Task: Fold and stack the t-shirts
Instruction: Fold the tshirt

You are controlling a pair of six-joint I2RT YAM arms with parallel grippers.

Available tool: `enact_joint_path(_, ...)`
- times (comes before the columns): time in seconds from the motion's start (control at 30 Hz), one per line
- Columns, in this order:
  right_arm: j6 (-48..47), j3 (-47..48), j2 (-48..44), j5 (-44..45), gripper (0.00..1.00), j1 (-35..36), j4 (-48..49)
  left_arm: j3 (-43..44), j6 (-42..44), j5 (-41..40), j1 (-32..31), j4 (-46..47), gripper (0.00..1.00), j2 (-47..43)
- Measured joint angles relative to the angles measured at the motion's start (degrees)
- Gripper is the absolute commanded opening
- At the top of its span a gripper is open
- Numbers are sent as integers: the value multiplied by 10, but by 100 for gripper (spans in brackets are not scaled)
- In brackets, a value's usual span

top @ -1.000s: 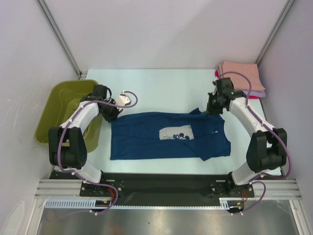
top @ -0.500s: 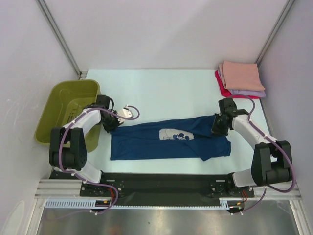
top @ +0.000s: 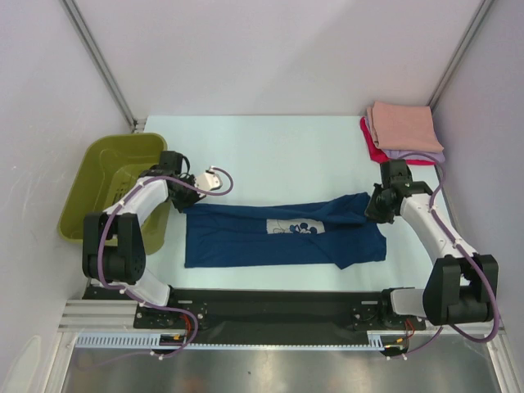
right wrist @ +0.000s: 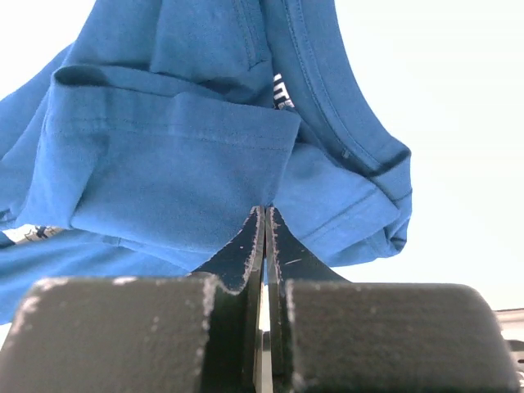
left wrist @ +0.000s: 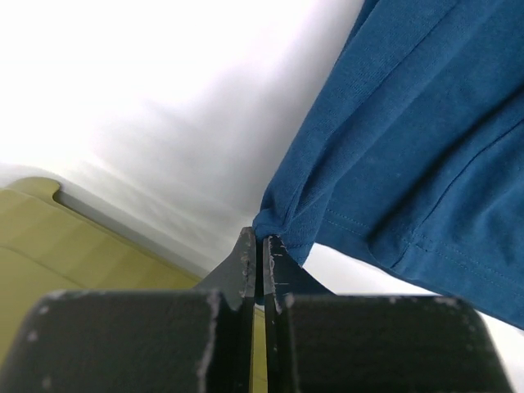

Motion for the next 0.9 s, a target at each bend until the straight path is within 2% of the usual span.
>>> enact_joint_path(0.27,24,-34,-10,-4,0,25,-4,-6,2,0,0,7,5,3)
enact_joint_path(0.37,34,-53,-5,-3,2,21,-7,-10,5,-1,0,7,10,4)
enact_joint_path(0.4,35,-56,-3,-2,7,18,-8,-10,7,-2,0,5,14,6)
enact_joint_path(0.43,38,-59,-1,-1,16,15,-9,-10,10,-3,0,2,26,7)
enact_joint_path(0.47,42,-60,0,-1,38,13,-9,-10,15,-4,0,-3,34,8)
enact_joint_path(0.5,46,-60,1,2,46,12,-10,-10,20,-5,0,-10,42,9)
enact_joint_path(0.57,46,-59,2,11,54,10,-15,-7,30,-7,0,-34,57,11)
enact_joint_path(0.6,47,-57,2,15,55,10,-20,-4,34,-6,0,-49,62,12)
enact_joint_path(0.63,47,-52,2,21,55,10,-27,2,35,-4,0,-71,73,13)
enact_joint_path(0.77,52,-12,-3,48,53,31,-46,50,39,23,0,-153,74,16)
enact_joint_path(0.9,78,41,-21,80,47,96,-24,111,25,79,0,-198,71,15)
